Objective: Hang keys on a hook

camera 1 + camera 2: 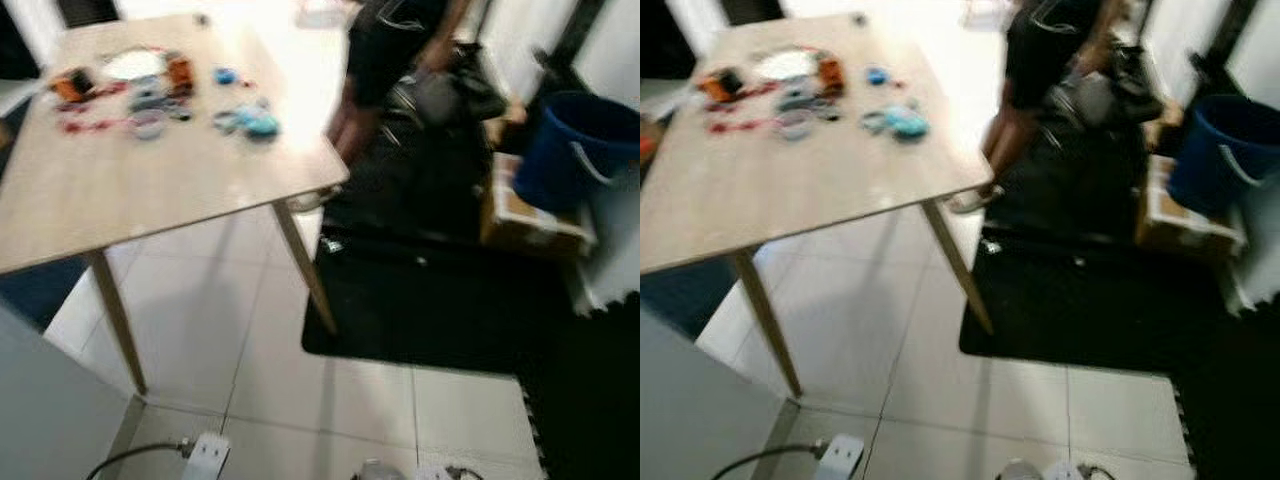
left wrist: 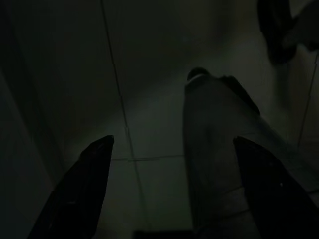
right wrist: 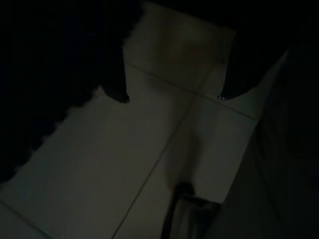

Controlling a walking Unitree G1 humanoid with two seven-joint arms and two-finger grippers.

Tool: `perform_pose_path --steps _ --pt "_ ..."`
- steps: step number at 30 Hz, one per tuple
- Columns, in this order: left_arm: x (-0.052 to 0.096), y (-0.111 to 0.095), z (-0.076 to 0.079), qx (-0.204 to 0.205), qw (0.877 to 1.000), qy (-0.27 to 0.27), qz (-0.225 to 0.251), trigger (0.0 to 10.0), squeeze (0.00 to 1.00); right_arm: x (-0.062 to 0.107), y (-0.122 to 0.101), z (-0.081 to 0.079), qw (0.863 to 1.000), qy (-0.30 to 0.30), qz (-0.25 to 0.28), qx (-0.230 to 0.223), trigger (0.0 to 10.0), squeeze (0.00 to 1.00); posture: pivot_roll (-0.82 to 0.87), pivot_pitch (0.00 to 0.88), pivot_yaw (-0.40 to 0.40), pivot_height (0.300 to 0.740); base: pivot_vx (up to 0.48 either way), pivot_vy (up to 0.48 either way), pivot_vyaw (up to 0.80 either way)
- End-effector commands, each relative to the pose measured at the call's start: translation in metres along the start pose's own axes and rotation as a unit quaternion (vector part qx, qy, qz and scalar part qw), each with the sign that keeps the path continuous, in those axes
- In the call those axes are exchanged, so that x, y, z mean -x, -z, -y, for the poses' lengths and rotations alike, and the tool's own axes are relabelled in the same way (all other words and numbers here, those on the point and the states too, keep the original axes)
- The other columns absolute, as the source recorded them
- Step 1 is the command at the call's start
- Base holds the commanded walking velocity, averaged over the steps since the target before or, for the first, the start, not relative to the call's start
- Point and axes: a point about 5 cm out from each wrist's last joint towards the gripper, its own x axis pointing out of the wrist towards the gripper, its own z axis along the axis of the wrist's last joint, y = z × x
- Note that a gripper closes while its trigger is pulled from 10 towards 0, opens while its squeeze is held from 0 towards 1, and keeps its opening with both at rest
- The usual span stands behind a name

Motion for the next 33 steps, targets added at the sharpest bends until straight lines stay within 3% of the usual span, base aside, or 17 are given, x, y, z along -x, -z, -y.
perform_pose_path --steps 1,33 --pt "0.0016 0.016 -0.0011 0.001 1.0 -0.001 -0.026 10.0 0.0 -0.0004 -0.0024 -0.0044 1.0 -0.006 0.005 0.005 10.0 0.0 -0.13 0.092 0.1 0.74 0.0 0.0 0.0" --pt "0.0013 0.0147 -0.0004 0.003 0.999 0.007 -0.033 10.0 0.0 -0.0004 -0.0063 -0.0027 1.0 0.001 0.012 0.012 10.0 0.0 -0.13 0.069 0.105 0.74 0.022 0.0 0.0"
